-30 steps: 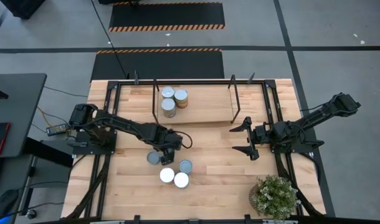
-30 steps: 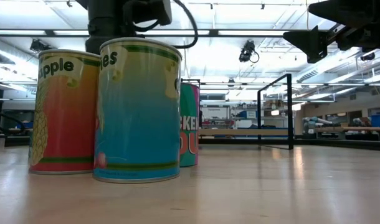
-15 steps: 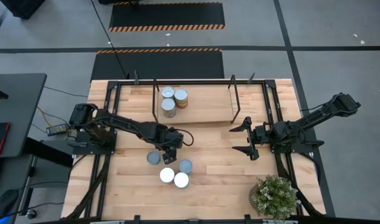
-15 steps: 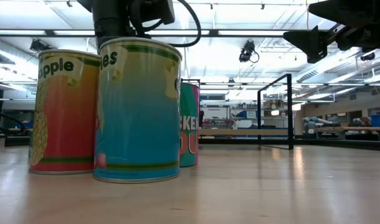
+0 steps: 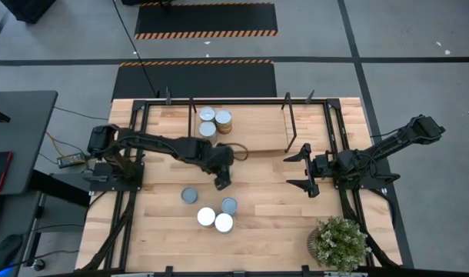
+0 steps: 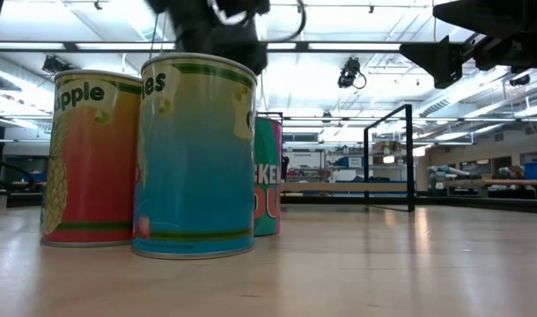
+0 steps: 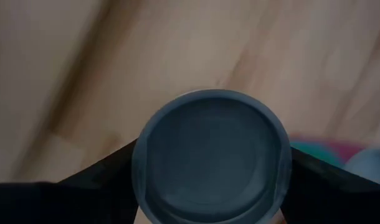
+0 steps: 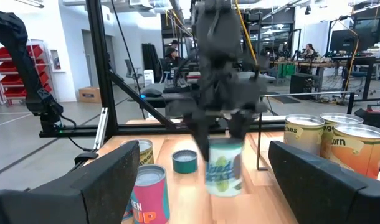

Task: Pick and place cans onto a shelf
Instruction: Put the canned mixed vegetables on the shelf

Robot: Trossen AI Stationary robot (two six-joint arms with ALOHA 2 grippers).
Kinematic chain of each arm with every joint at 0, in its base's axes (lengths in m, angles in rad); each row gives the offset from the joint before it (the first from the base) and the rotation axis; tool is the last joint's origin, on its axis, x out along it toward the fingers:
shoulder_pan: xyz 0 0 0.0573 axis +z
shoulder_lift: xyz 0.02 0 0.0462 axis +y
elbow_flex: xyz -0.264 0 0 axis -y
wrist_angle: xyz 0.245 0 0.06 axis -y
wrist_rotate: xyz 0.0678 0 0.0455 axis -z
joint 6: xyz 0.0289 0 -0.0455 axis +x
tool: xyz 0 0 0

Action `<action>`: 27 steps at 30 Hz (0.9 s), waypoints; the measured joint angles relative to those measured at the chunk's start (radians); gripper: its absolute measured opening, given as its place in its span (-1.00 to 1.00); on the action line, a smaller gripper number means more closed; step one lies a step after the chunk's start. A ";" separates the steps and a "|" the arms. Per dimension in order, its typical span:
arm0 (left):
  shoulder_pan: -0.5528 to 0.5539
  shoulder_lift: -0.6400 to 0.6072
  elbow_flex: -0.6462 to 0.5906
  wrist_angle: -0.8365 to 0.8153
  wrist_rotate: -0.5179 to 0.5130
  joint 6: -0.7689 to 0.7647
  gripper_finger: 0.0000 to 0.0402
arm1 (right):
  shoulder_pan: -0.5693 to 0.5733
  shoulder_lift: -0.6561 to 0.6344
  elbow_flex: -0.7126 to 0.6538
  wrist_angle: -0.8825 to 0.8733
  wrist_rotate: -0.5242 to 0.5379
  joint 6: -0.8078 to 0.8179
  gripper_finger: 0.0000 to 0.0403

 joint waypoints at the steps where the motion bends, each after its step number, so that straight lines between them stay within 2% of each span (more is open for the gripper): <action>1: 0.006 0.000 0.022 0.003 -0.010 0.016 0.48 | 0.000 0.000 0.000 0.001 0.000 0.000 0.81; 7: 0.058 0.015 0.129 -0.045 -0.095 0.068 0.48 | 0.000 0.000 0.000 0.001 0.000 0.000 0.81; 20: 0.204 0.189 0.371 -0.238 -0.093 0.176 0.48 | -0.001 0.011 0.000 0.006 0.004 -0.001 0.81; 27: 0.255 0.227 0.382 -0.298 -0.097 0.212 0.48 | -0.001 0.011 0.000 0.004 -0.001 -0.001 0.81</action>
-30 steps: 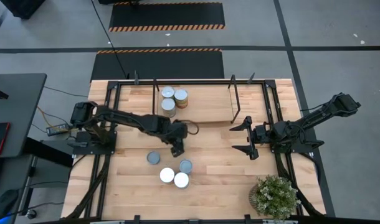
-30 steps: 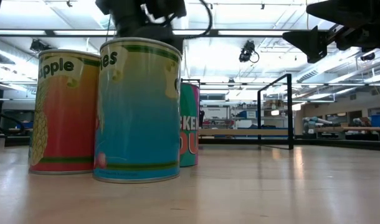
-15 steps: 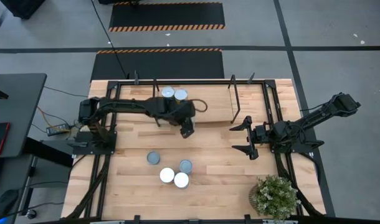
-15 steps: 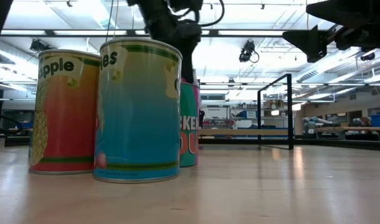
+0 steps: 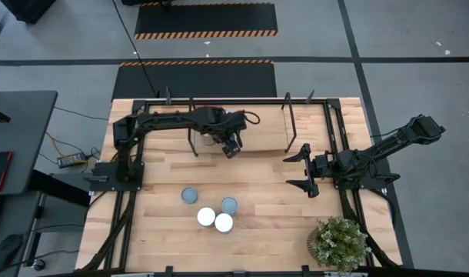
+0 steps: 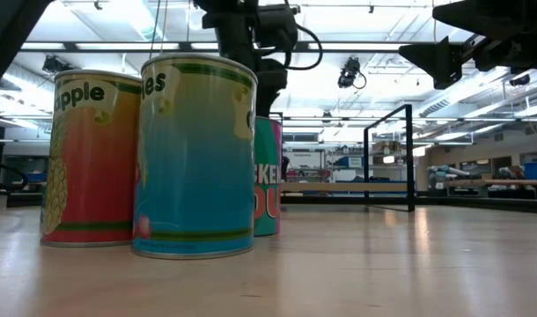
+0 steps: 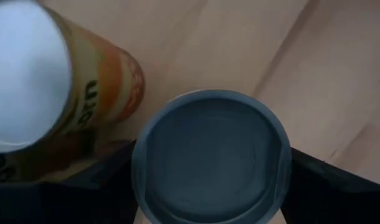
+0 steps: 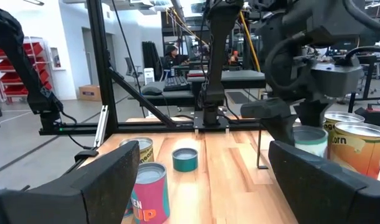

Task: Pick and place cans onto a shelf
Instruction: Put the canned mixed vegetables on the shelf

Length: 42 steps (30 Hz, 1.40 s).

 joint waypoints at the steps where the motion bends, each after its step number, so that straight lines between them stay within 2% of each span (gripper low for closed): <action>1: 0.006 0.000 0.000 0.005 0.000 0.002 0.48 | 0.000 0.000 0.000 0.000 0.000 0.000 0.81; 5: 0.021 0.003 -0.006 0.003 0.001 0.008 0.51 | 0.000 0.003 0.000 0.002 -0.001 -0.002 0.81; 15: 0.021 0.003 -0.006 0.007 0.004 0.044 0.75 | 0.000 0.005 0.000 0.006 -0.002 0.000 0.81; 23: 0.018 0.002 -0.006 0.007 -0.019 0.096 0.77 | 0.000 0.005 0.000 0.007 -0.002 0.000 0.81; 30: -0.019 0.002 -0.006 0.012 -0.114 0.163 0.77 | 0.000 0.005 0.000 0.007 -0.002 -0.004 0.81; 42: -0.114 0.002 -0.006 0.034 -0.416 0.305 0.77 | 0.000 0.005 0.000 0.007 -0.002 0.000 0.81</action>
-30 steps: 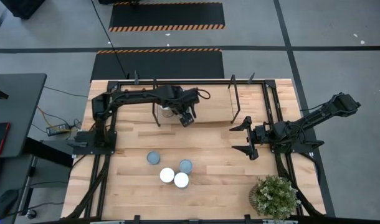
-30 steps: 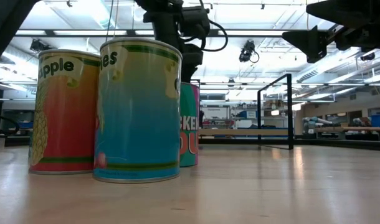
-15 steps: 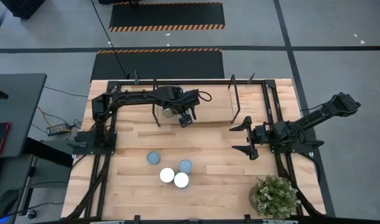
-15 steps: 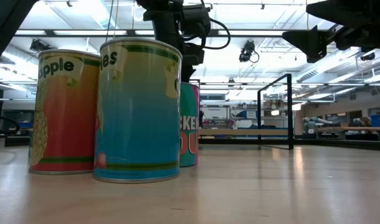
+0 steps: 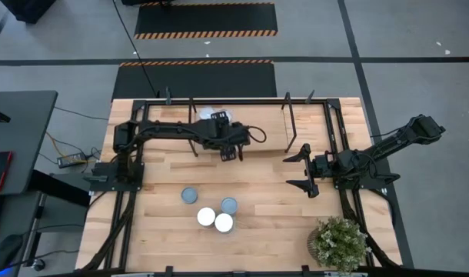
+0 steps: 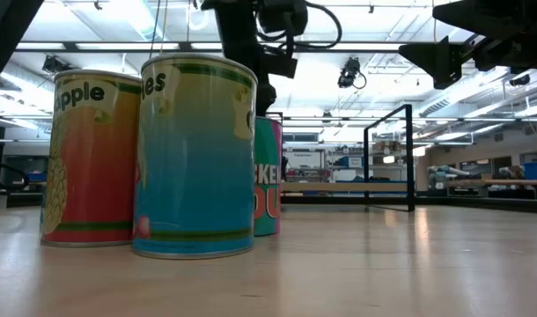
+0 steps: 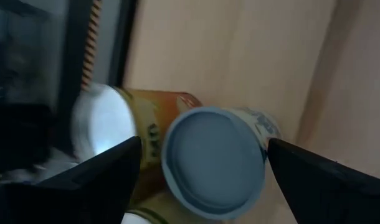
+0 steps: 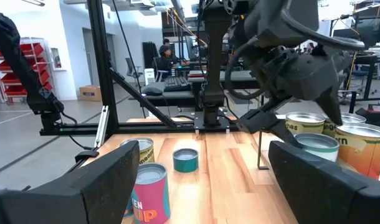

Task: Pick and place cans onto a shelf
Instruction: Put the canned mixed vegetables on the shelf, then put the canned pineapple on the shelf

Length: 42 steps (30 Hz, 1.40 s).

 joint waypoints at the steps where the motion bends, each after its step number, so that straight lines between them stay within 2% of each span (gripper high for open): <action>1: -0.005 0.000 0.000 0.010 -0.024 0.010 0.77 | 0.000 0.000 0.000 0.000 0.000 0.000 0.81; 6: -0.014 -0.001 0.000 0.042 -0.095 0.053 0.77 | 0.000 0.000 0.000 -0.004 0.000 0.000 0.81; 10: -0.027 -0.012 0.002 0.053 -0.084 0.049 0.77 | 0.000 0.000 0.000 -0.006 0.000 -0.003 0.81; 12: -0.043 -0.020 0.025 0.045 -0.014 0.056 0.77 | 0.000 0.000 0.000 -0.009 0.000 -0.003 0.81; 17: -0.100 -0.025 0.111 0.000 0.285 0.050 0.77 | 0.000 0.008 0.000 -0.011 0.000 -0.003 0.81; 20: -0.135 -0.026 0.145 -0.030 0.425 -0.029 0.77 | 0.000 0.017 0.000 -0.018 -0.004 0.002 0.81; 23: -0.179 -0.024 0.160 -0.114 0.472 -0.126 0.77 | 0.000 0.039 0.000 -0.018 -0.006 0.004 0.81; 36: -0.401 -0.024 0.161 -0.418 0.521 -0.495 0.76 | 0.000 0.206 0.079 -0.002 -0.019 0.002 0.81; 42: -0.485 -0.026 0.092 -0.531 0.595 -0.651 0.76 | 0.000 0.278 0.106 0.003 -0.019 0.003 0.81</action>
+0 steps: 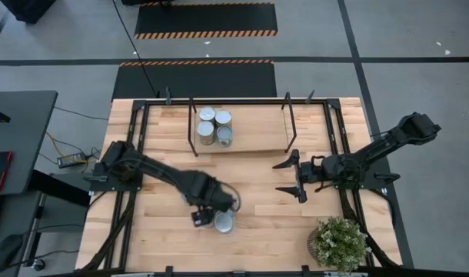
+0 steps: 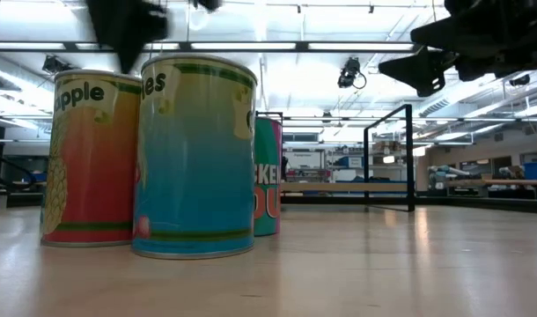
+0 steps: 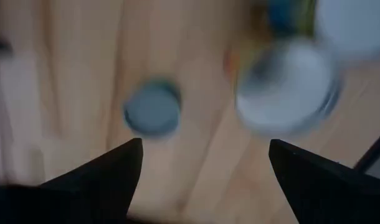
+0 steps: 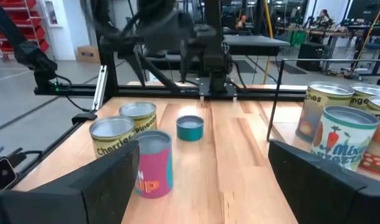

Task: Pick and place cans onto a shelf
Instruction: Put the canned pineapple on the shelf

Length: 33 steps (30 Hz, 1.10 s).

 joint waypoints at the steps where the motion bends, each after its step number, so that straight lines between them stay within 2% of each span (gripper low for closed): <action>1: -0.015 0.000 -0.028 0.001 0.022 -0.022 0.76 | 0.000 0.008 0.005 0.000 0.000 -0.001 0.81; 4: -0.065 0.002 -0.100 0.022 0.084 -0.067 0.76 | 0.000 0.018 0.011 0.001 0.000 -0.003 0.81; 7: -0.108 0.001 -0.149 0.081 0.100 -0.088 0.74 | 0.000 0.019 0.011 0.002 0.000 -0.013 0.81; 15: -0.159 0.001 -0.198 0.275 0.010 -0.117 0.61 | 0.000 0.019 0.011 0.009 0.000 -0.007 0.81; 23: -0.157 0.001 -0.298 0.376 -0.018 -0.212 0.65 | 0.000 0.019 0.011 0.023 0.000 -0.003 0.81; 28: -0.135 0.001 -0.328 0.477 -0.021 -0.214 0.76 | 0.000 0.019 0.011 0.023 0.000 -0.003 0.81; 33: -0.115 0.001 -0.328 0.553 -0.023 -0.164 0.77 | 0.000 0.018 0.011 0.023 0.000 -0.003 0.81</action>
